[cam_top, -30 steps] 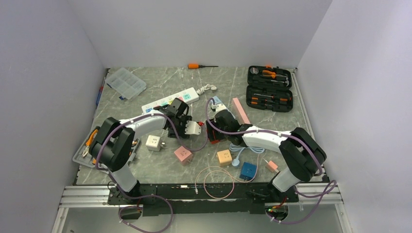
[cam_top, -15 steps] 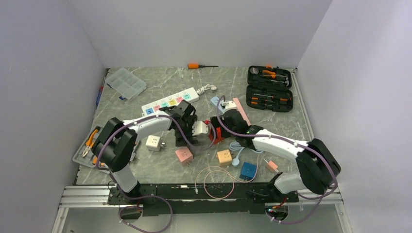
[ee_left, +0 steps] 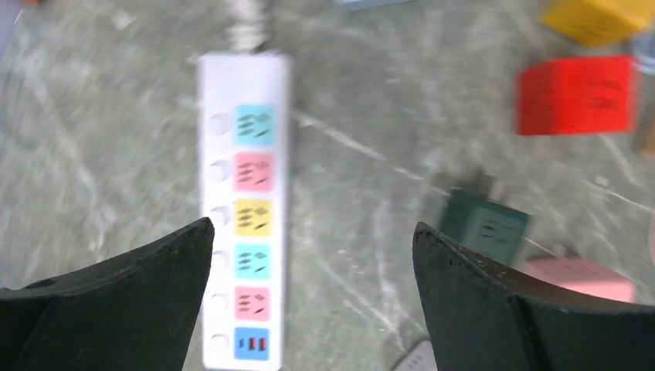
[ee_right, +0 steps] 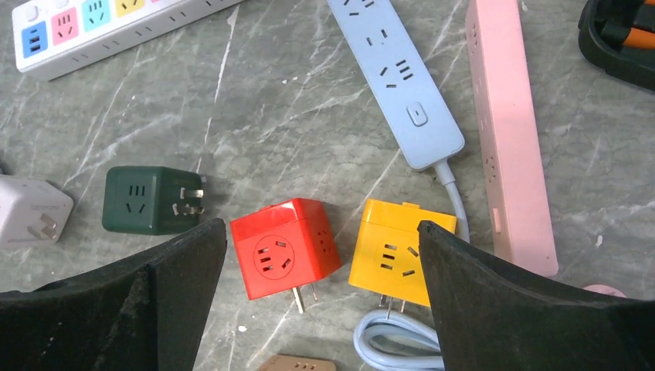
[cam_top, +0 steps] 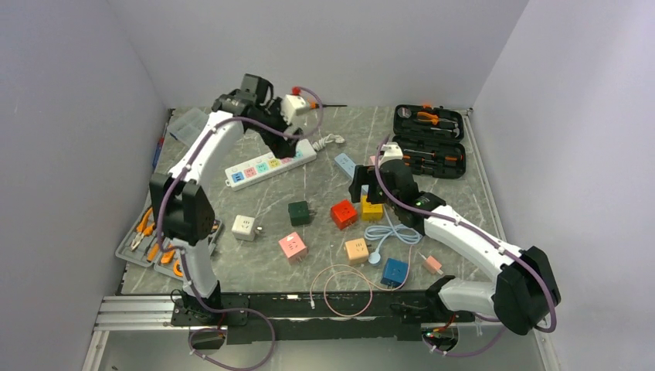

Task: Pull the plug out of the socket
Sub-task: Place the socket at the center of the board, then move the socket to the center of the board.

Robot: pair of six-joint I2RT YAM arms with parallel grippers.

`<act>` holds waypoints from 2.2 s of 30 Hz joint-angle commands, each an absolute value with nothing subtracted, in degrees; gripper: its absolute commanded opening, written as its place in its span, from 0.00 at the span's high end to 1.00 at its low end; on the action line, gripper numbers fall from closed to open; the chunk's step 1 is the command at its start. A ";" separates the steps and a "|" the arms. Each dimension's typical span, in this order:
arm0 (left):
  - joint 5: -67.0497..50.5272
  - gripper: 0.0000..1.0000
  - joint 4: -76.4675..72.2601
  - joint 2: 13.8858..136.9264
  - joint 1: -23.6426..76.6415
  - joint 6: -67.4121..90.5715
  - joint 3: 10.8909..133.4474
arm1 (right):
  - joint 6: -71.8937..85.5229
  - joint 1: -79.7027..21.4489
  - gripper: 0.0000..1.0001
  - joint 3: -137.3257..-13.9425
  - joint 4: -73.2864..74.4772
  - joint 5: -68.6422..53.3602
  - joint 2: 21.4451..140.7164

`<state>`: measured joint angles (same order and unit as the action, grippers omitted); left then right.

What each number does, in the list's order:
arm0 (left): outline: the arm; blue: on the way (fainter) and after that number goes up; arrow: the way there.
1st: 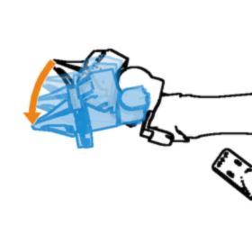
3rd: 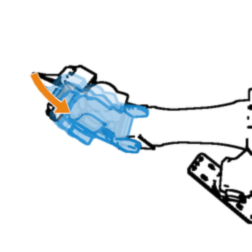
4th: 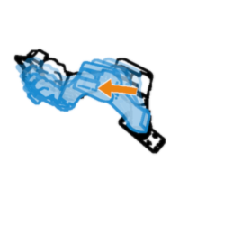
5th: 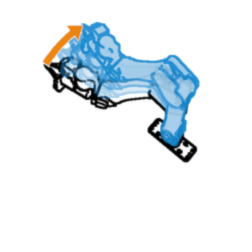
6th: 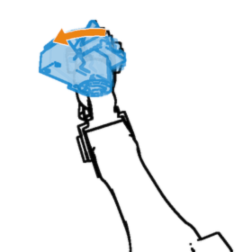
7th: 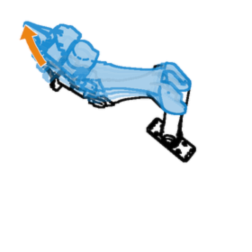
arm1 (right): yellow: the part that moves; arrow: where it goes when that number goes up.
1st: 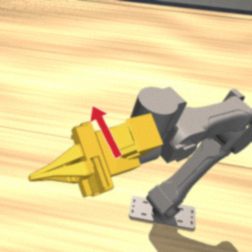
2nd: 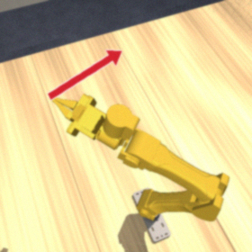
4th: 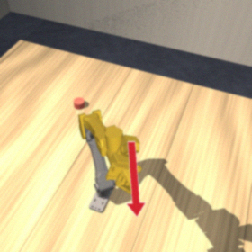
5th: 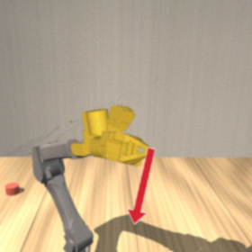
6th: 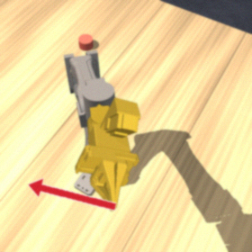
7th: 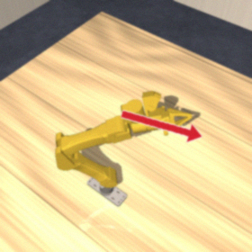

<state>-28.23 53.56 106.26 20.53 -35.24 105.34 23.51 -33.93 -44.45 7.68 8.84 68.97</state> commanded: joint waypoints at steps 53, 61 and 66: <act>-25.09 0.19 59.83 122.53 26.42 -36.22 96.79 | 24.26 -33.63 0.04 -39.47 9.78 8.98 56.84; -28.36 0.01 61.72 117.20 27.38 -31.17 99.24 | 25.14 -33.56 0.02 -38.43 10.45 10.93 55.75; -24.82 0.01 62.83 112.03 24.97 -24.94 105.09 | 26.29 -33.03 0.00 -40.02 11.75 14.71 57.62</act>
<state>-24.08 61.01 119.87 26.89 -30.76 98.98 25.15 -33.74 -38.22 10.90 10.15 57.30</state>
